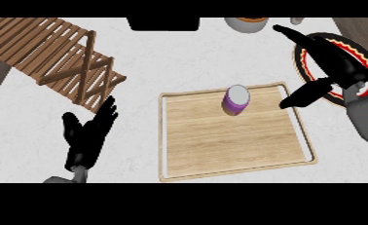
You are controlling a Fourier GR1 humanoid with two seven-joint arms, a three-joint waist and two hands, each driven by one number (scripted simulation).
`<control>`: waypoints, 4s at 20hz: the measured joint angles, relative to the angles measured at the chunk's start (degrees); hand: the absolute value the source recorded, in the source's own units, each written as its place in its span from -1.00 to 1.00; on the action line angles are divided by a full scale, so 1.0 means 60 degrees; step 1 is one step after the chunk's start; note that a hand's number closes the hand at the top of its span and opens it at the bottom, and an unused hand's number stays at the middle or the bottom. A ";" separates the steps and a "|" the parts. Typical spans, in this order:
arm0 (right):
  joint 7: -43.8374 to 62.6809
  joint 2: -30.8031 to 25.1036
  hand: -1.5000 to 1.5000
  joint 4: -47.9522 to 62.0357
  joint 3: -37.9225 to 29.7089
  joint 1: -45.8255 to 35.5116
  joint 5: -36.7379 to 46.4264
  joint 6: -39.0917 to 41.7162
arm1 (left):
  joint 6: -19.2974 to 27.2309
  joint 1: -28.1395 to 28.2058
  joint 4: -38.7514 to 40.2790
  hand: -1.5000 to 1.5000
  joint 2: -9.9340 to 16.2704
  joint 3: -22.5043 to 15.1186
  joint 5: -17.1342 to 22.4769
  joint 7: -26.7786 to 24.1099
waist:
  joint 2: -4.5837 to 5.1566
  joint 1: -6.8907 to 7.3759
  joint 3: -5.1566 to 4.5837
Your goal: Pick the can from the tray and place it in the plate
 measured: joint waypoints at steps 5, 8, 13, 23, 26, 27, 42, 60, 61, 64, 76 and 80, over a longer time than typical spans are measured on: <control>0.0954 0.0879 -1.00 -0.0377 0.0435 0.0099 0.1018 -0.0150 | -0.0211 0.0119 0.0020 0.00 -0.0092 0.0216 -0.0109 -0.0057 | 0.0014 0.0009 0.0005; 0.1495 0.1301 -1.00 -0.0523 0.0619 0.0225 0.1538 -0.0060 | -0.0218 0.0205 0.0012 0.00 -0.0257 0.0227 -0.0281 -0.0084 | 0.0015 0.0005 0.0007; 0.1880 0.1888 -1.00 -0.0652 0.0551 0.0500 0.1933 0.0471 | -0.0490 0.0068 0.0301 0.00 -0.0403 0.0509 -0.0431 -0.0083 | 0.0019 -0.0002 0.0007; 0.2191 0.3012 -1.00 -0.0950 0.0448 0.1028 0.3332 0.0827 | -0.0789 0.0166 0.0131 0.00 -0.0719 0.0882 -0.0914 0.0126 | 0.0019 -0.0004 0.0011; 0.2107 0.3234 -1.00 -0.0437 0.0526 0.0914 0.4000 0.0635 | -0.0703 0.0126 0.0028 0.00 -0.0856 0.0893 -0.1077 0.0288 | 0.0025 0.0012 0.0012; 0.2074 0.3236 -1.00 -0.0501 0.0534 0.1081 0.4162 0.0621 | -0.0743 0.0210 -0.0121 0.00 -0.0855 0.0892 -0.1106 0.0344 | 0.0022 0.0010 0.0010; 0.0859 0.4210 1.00 0.2031 0.0215 0.0433 0.5889 0.0669 | -0.1216 0.0231 0.0217 0.00 -0.1293 0.1346 -0.1610 0.0032 | 0.0026 0.0037 0.0019; -0.0030 0.4722 1.00 0.0728 0.0181 0.1954 0.7693 -0.1804 | -0.1405 0.0196 -0.0075 0.00 -0.1434 0.1762 -0.1774 0.0561 | -0.0001 -0.0092 0.0009; 0.0129 0.4821 1.00 0.0376 0.0240 0.2354 0.7821 -0.2144 | -0.1408 0.0235 -0.0062 0.00 -0.1425 0.1794 -0.1769 0.0532 | -0.0015 -0.0119 0.0008; 0.0332 0.5028 1.00 -0.0792 0.0385 0.3336 0.8156 -0.3180 | -0.1412 0.0283 -0.0080 0.00 -0.1435 0.1853 -0.1740 0.0496 | -0.0032 -0.0192 0.0009; 0.0759 0.5317 1.00 -0.3765 -0.1133 0.4937 0.7355 -0.5354 | -0.1556 0.0298 0.0054 0.00 -0.1485 0.1874 -0.1826 0.0329 | 0.0007 -0.0115 0.0011; 0.0300 0.5158 1.00 -0.3537 -0.2311 0.4771 0.6067 -0.5729 | -0.1716 0.0486 -0.0124 0.00 -0.1408 0.1937 -0.1744 0.0346 | 0.0019 -0.0054 0.0015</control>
